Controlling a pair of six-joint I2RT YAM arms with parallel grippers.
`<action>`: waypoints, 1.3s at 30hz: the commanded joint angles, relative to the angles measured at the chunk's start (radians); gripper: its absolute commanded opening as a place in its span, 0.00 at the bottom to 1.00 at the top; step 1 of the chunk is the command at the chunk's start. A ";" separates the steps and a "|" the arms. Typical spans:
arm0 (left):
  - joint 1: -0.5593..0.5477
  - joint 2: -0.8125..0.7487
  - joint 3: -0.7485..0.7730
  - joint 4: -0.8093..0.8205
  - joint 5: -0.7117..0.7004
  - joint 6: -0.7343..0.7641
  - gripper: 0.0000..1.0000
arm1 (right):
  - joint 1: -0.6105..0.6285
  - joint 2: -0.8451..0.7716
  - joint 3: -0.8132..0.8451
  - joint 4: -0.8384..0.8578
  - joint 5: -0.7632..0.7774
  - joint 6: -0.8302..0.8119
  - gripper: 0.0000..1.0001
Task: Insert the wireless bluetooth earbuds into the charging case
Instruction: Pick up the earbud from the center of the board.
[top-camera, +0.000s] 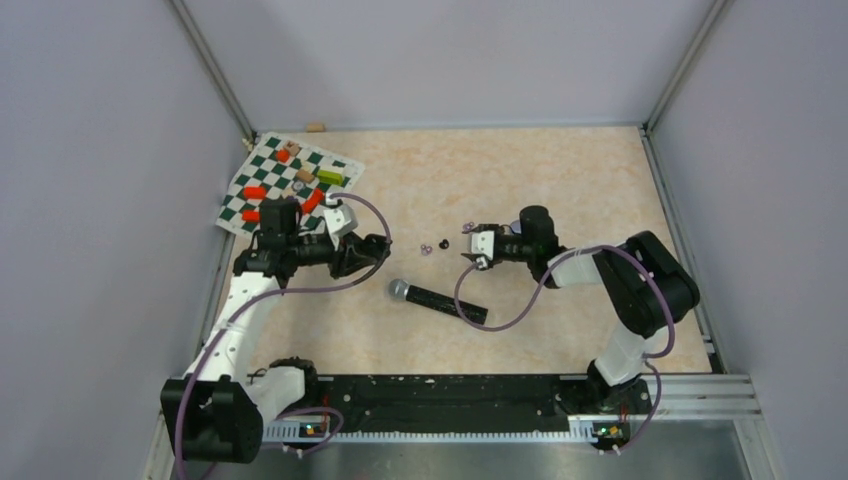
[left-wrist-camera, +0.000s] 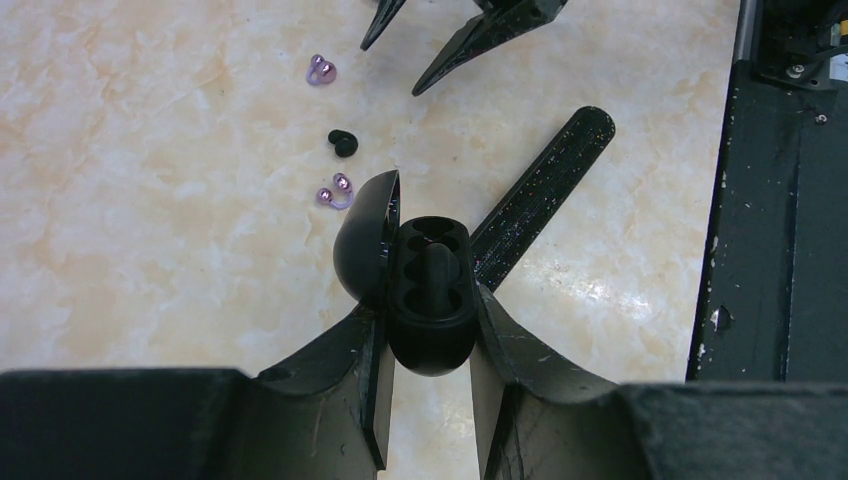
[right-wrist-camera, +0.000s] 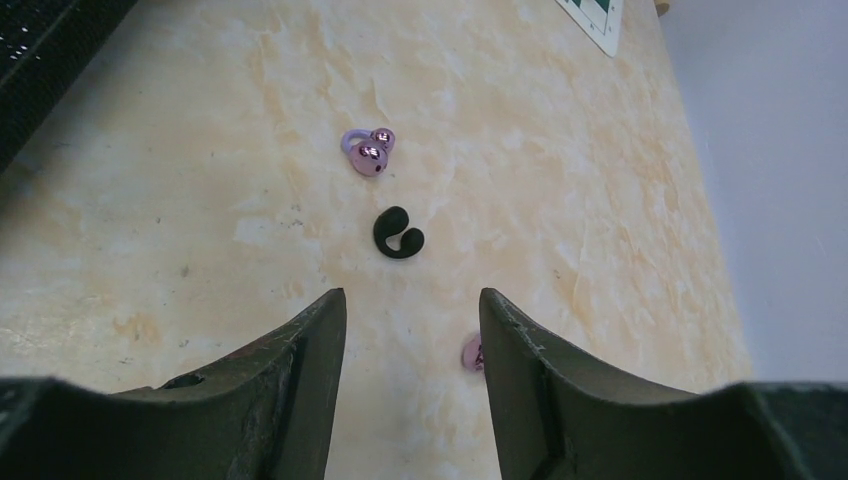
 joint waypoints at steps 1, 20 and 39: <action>0.007 -0.014 0.005 0.068 0.069 -0.023 0.00 | 0.020 0.054 0.062 0.083 0.017 -0.049 0.48; 0.007 -0.014 -0.006 0.095 0.093 -0.050 0.00 | 0.116 0.182 0.179 -0.182 0.152 -0.279 0.22; 0.009 -0.029 -0.014 0.107 0.084 -0.060 0.00 | 0.144 0.226 0.214 -0.268 0.177 -0.366 0.19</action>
